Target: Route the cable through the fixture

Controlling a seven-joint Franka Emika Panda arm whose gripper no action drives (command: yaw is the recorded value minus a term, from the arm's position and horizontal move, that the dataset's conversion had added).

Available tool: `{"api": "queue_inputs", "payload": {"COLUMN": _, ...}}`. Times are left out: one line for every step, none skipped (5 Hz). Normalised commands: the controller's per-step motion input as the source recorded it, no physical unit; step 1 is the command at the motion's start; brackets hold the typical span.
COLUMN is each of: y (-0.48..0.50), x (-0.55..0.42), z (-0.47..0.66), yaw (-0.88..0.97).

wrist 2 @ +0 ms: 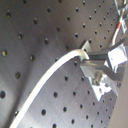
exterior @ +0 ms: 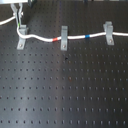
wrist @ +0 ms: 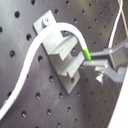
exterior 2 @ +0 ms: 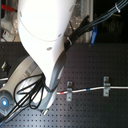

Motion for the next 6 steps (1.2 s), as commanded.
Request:
{"api": "queue_inputs", "payload": {"y": -0.057, "x": -0.202, "z": -0.09, "yaw": 0.00}}
{"api": "queue_inputs", "payload": {"y": 0.000, "x": 0.000, "z": -0.02, "yaw": 0.00}}
{"api": "queue_inputs", "payload": {"y": -0.002, "x": -0.021, "z": 0.00, "yaw": 0.00}}
{"api": "queue_inputs", "payload": {"y": -0.063, "x": -0.007, "z": -0.19, "yaw": 0.00}}
{"api": "queue_inputs", "payload": {"y": -0.135, "x": -0.110, "z": -0.36, "yaw": 0.00}}
{"api": "queue_inputs", "payload": {"y": -0.041, "x": 0.003, "z": -0.02, "yaw": 0.00}}
